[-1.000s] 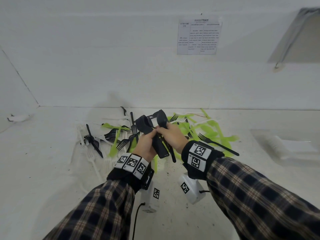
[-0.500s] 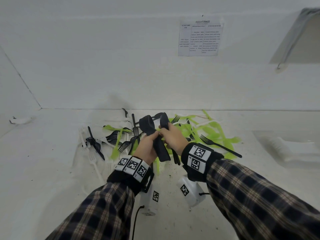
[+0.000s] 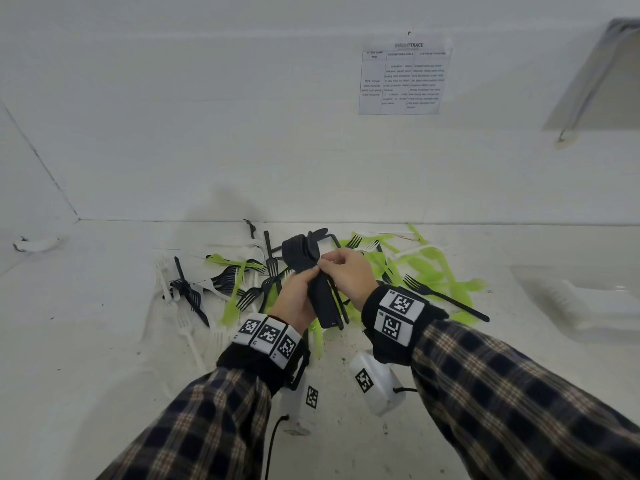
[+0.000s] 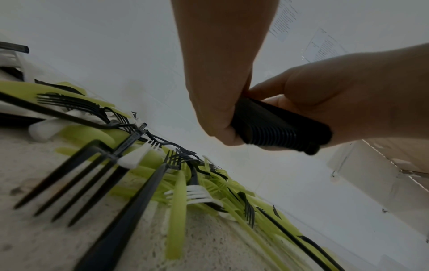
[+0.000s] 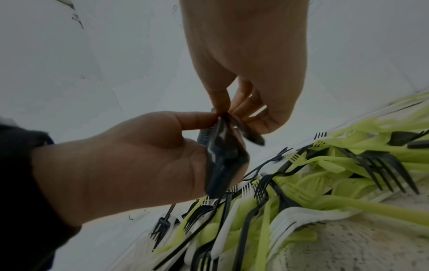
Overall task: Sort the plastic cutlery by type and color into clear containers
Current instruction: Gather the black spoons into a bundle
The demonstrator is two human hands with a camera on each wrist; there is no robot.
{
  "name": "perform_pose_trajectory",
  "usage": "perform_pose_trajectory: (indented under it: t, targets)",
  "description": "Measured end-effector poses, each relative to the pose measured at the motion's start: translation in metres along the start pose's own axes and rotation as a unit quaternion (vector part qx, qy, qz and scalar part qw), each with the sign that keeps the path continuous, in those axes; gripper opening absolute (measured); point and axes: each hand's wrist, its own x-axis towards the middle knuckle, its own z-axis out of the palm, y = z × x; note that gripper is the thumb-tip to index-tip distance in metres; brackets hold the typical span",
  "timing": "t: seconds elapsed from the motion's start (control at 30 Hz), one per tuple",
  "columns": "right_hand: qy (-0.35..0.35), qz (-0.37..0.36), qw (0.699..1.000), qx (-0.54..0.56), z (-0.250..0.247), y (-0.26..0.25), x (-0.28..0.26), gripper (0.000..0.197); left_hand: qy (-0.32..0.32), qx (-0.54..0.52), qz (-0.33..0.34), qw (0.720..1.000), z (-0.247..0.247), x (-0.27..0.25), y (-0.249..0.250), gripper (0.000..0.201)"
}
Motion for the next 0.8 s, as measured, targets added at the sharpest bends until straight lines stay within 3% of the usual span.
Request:
perform_pose_trajectory:
  t: [0.13, 0.3, 0.8]
  targets:
    - [-0.008, 0.000, 1.000, 0.007, 0.003, -0.002, 0.002, 0.011, -0.029, 0.015, -0.005, 0.999, -0.003, 0.001, 0.003, 0.034]
    - [-0.006, -0.009, 1.000, -0.003, 0.011, -0.007, 0.004, 0.019, -0.020, 0.011, 0.000, 1.000, -0.012, 0.008, 0.005, 0.034]
    - [-0.003, 0.004, 0.999, -0.035, 0.047, -0.009, 0.020, 0.008, -0.030, -0.004, 0.023, 0.999, -0.042, 0.025, 0.017, 0.033]
